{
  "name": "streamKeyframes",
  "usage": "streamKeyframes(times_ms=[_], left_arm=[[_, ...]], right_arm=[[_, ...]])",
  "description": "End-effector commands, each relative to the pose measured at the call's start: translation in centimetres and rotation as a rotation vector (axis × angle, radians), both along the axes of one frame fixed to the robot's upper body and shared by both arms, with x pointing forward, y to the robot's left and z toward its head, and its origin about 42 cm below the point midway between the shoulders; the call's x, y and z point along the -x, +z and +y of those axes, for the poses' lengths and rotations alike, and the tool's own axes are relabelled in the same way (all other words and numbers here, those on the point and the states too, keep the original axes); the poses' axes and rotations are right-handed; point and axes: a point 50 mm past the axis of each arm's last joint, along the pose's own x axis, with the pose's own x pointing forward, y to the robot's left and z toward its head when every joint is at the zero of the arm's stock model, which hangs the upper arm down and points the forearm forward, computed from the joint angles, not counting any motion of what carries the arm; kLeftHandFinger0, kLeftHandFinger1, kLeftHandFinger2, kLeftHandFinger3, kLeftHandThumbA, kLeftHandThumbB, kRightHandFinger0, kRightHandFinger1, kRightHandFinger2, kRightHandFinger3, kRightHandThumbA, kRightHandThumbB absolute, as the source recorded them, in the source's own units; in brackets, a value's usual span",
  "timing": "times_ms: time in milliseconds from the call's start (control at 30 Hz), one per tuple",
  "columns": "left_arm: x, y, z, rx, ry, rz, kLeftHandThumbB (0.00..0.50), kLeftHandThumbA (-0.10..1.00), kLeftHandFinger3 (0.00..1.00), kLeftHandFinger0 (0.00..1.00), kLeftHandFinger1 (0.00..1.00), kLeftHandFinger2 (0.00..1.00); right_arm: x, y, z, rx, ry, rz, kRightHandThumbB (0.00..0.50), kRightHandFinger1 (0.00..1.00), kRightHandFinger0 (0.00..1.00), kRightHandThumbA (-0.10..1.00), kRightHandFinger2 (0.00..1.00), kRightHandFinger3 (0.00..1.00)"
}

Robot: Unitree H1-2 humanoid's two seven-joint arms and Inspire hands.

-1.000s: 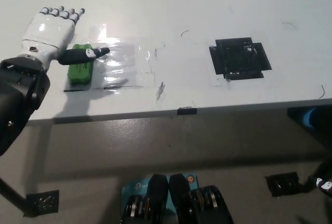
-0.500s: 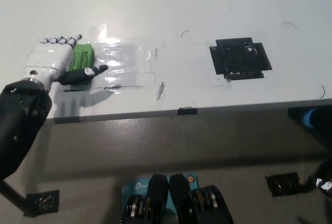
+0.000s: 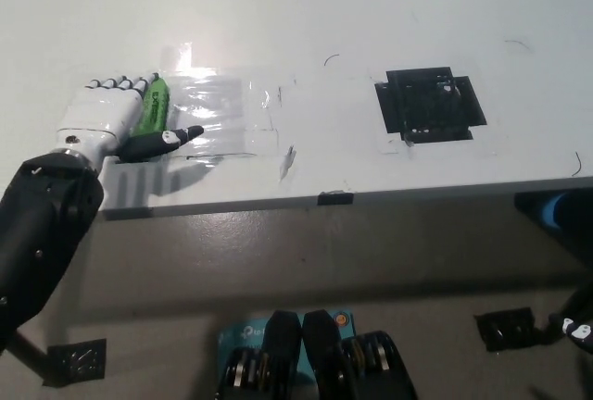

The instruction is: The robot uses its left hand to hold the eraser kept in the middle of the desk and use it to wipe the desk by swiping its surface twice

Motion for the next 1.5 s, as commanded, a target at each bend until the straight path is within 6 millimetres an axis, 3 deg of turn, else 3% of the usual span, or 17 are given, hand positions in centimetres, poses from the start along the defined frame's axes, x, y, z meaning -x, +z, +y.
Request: streamKeyframes(times_ms=[0,133,233,333,533,633,733,800,900,967,1133,1167,1267,1300,1433,1467], left_arm=[[-0.4,2.1,-0.4,-0.007,-0.022,-0.081,0.431,1.0,1.0,1.0,1.0,1.0],[-0.6,1.7,-0.5,-0.006,-0.02,-0.074,0.454,1.0,1.0,1.0,1.0,1.0],[-0.3,0.9,-0.5,0.005,-0.025,-0.071,0.5,1.0,1.0,1.0,1.0,1.0],[0.0,0.1,-0.5,0.001,-0.007,-0.033,0.485,1.0,1.0,1.0,1.0,1.0],[0.1,-1.9,0.0,0.016,0.003,0.01,0.44,1.0,1.0,1.0,1.0,1.0],[0.1,-2.7,0.1,0.017,0.014,0.019,0.446,1.0,1.0,1.0,1.0,1.0],[0.0,-3.9,0.1,0.008,0.03,0.042,0.453,1.0,1.0,1.0,1.0,1.0],[-0.2,-4.5,0.0,0.017,0.036,0.046,0.491,1.0,1.0,1.0,1.0,1.0],[-0.1,-5.8,-0.3,0.027,0.038,0.065,0.495,1.0,1.0,1.0,1.0,1.0],[-0.1,-7.1,-0.6,0.049,0.034,0.079,0.479,1.0,1.0,1.0,1.0,1.0],[-0.3,-8.7,-1.9,0.038,0.039,0.115,0.492,1.0,1.0,1.0,1.0,1.0],[-0.2,-9.1,-2.2,0.039,0.045,0.13,0.466,1.0,1.0,1.0,1.0,1.0],[0.3,-11.0,-2.8,0.039,0.051,0.174,0.46,1.0,1.0,1.0,1.0,1.0],[0.5,-11.8,-3.0,0.046,0.056,0.194,0.486,1.0,1.0,1.0,1.0,1.0],[1.5,-14.7,-4.4,0.105,0.059,0.28,0.5,1.0,1.0,1.0,1.0,1.0],[2.1,-15.1,-5.2,0.134,0.058,0.311,0.498,1.0,1.0,1.0,1.0,1.0]], right_arm=[[-0.6,1.5,-0.4,0.029,0.015,-0.045,0.144,1.0,1.0,1.0,1.0,1.0],[-0.6,1.5,-0.3,0.024,0.011,-0.044,0.153,1.0,1.0,1.0,1.0,1.0],[-0.6,1.6,-0.3,0.018,0.006,-0.042,0.131,1.0,1.0,1.0,1.0,1.0],[-0.7,1.6,-0.2,0.025,0.012,-0.042,0.137,1.0,1.0,1.0,1.0,1.0],[-0.7,1.6,-0.1,0.021,0.007,-0.043,0.095,1.0,1.0,1.0,1.0,1.0],[-0.7,1.6,-0.1,0.016,0.005,-0.045,0.089,1.0,1.0,1.0,1.0,1.0],[-0.9,1.9,-0.2,0.019,0.002,-0.056,0.126,1.0,1.0,1.0,1.0,1.0],[-1.1,2.0,-0.3,0.022,-0.001,-0.059,0.155,1.0,1.0,1.0,1.0,1.0],[-1.2,2.2,-0.3,0.025,0.003,-0.062,0.097,1.0,1.0,1.0,1.0,1.0],[-1.2,2.3,-0.3,0.031,0.014,-0.068,0.049,1.0,1.0,1.0,1.0,1.0],[-1.4,2.7,-0.4,0.037,0.015,-0.077,0.047,1.0,1.0,1.0,1.0,1.0],[-1.3,2.7,-0.5,0.041,0.018,-0.076,0.04,1.0,1.0,1.0,1.0,1.0],[-1.1,2.7,-0.4,0.048,0.023,-0.078,0.033,1.0,1.0,1.0,1.0,1.0],[-1.1,2.7,-0.4,0.048,0.025,-0.079,0.034,1.0,1.0,1.0,1.0,1.0],[-1.3,2.9,-0.4,0.054,0.031,-0.092,0.043,1.0,1.0,1.0,1.0,1.0],[-1.3,2.9,-0.4,0.057,0.035,-0.087,0.078,1.0,1.0,1.0,1.0,1.0]])
